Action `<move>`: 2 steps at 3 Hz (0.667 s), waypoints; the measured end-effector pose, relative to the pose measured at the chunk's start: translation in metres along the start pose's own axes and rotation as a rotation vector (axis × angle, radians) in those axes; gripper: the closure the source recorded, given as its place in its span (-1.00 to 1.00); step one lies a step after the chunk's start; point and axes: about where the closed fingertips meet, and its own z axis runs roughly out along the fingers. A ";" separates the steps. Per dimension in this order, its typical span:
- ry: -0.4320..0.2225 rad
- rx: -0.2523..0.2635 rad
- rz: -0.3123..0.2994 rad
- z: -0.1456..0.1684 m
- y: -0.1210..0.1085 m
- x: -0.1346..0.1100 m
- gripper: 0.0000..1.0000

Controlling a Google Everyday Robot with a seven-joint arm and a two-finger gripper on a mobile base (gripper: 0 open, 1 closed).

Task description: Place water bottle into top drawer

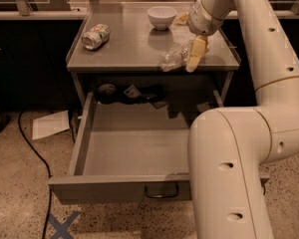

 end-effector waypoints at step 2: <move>-0.015 -0.023 0.005 0.013 0.004 0.005 -1.00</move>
Offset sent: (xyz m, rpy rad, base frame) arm 0.0074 -0.0279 -0.0013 -0.0407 0.1403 0.0635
